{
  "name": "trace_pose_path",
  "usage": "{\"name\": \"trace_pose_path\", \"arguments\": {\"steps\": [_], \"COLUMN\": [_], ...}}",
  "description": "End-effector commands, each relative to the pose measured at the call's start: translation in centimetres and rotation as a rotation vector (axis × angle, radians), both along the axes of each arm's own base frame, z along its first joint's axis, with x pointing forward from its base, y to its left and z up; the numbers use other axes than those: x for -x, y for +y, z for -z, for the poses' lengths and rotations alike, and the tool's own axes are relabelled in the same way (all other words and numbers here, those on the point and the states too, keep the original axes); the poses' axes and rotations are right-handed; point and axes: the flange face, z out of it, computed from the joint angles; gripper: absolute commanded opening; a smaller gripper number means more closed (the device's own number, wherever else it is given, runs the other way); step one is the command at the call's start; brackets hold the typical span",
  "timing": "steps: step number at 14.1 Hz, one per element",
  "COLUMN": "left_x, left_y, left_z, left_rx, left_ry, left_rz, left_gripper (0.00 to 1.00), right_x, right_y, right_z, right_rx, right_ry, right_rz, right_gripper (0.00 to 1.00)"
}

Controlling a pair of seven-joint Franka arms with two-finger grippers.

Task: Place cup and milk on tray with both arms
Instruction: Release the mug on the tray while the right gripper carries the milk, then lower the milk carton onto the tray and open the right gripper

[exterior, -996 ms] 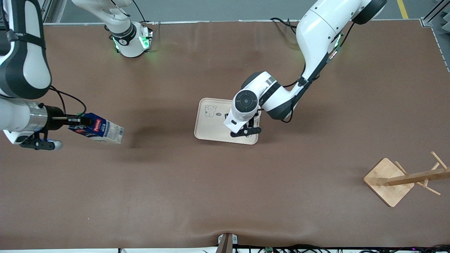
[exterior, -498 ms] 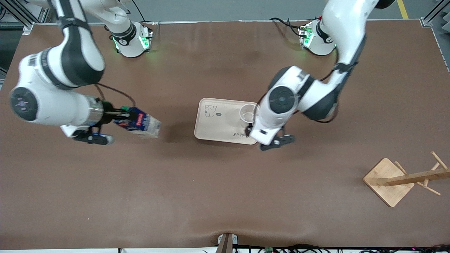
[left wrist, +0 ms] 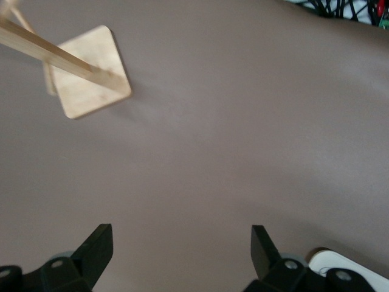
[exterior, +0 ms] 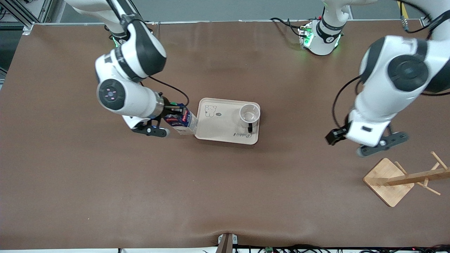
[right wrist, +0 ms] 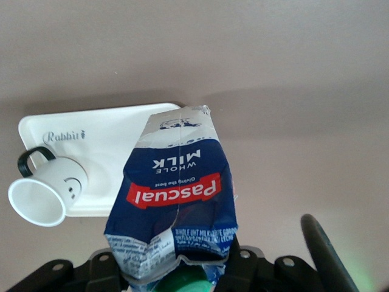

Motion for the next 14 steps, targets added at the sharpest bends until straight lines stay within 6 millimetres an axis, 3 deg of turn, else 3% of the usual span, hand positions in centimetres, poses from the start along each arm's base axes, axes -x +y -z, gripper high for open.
{"name": "trace_pose_path", "arguments": {"steps": [1, 4, 5, 7, 10, 14], "left_x": [2.2, 3.9, 4.0, 4.8, 7.1, 9.2], "left_y": [0.6, 0.9, 1.3, 4.2, 6.3, 8.9], "left_z": [-3.6, -6.5, -6.8, -8.6, -9.7, -11.1], "left_rx": [-0.023, -0.03, -0.019, 0.0, 0.026, 0.025], "left_ry": [-0.027, -0.036, -0.029, -0.018, 0.092, 0.168], "left_rz": [0.013, 0.043, 0.073, 0.126, 0.168, 0.28], "left_gripper": [1.0, 1.0, 1.0, 1.0, 1.0, 1.0], "right_x": [0.7, 1.3, 1.4, 2.0, 2.1, 3.2], "right_y": [2.8, 4.8, 5.1, 6.3, 6.1, 7.2], "right_z": [1.3, 2.8, 4.3, 5.8, 8.1, 8.4], "right_rx": [0.006, 0.02, 0.034, 0.044, 0.045, 0.07], "right_ry": [0.005, -0.009, 0.007, 0.011, -0.011, 0.013], "right_rz": [0.024, 0.042, 0.035, 0.019, 0.036, 0.084], "right_gripper": [0.0, 0.0, 0.0, 0.0, 0.04, 0.07]}}
